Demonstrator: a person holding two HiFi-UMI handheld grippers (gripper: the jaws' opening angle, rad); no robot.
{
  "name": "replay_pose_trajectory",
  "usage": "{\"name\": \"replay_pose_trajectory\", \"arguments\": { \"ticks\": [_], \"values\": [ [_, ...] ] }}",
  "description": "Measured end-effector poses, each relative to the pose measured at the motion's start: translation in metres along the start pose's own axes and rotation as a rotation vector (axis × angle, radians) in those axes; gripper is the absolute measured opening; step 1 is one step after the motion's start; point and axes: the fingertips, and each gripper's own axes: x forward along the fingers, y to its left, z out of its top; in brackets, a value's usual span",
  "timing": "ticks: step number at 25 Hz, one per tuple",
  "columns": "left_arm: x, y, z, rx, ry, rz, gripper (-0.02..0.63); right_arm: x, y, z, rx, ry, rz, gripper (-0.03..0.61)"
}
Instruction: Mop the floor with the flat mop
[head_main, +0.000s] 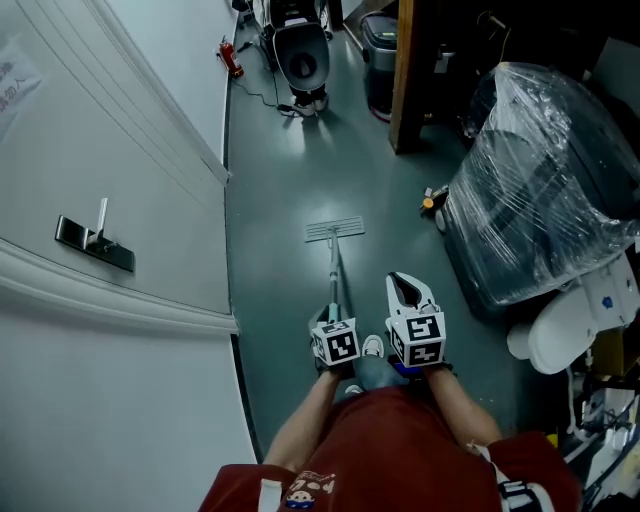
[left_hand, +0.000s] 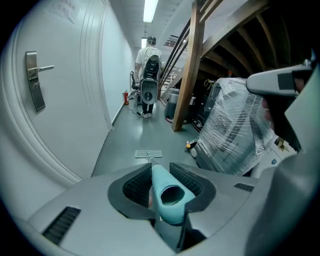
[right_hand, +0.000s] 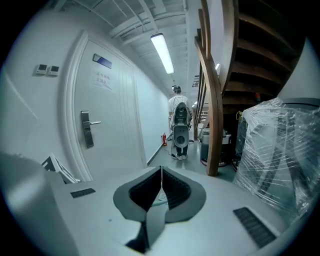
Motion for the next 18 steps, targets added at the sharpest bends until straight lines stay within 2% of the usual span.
{"name": "replay_pose_trajectory", "arguments": {
  "ticks": [7,18],
  "values": [
    [-0.037,0.011,-0.038,-0.052,-0.007,-0.022,0.127,-0.041,0.045,-0.022,-0.044,0.026,0.014,0.020],
    [-0.094,0.009,-0.115,-0.056,-0.009,-0.035,0.127,-0.122,0.086,-0.059,-0.055,0.029,-0.005,0.020]
  ]
}}
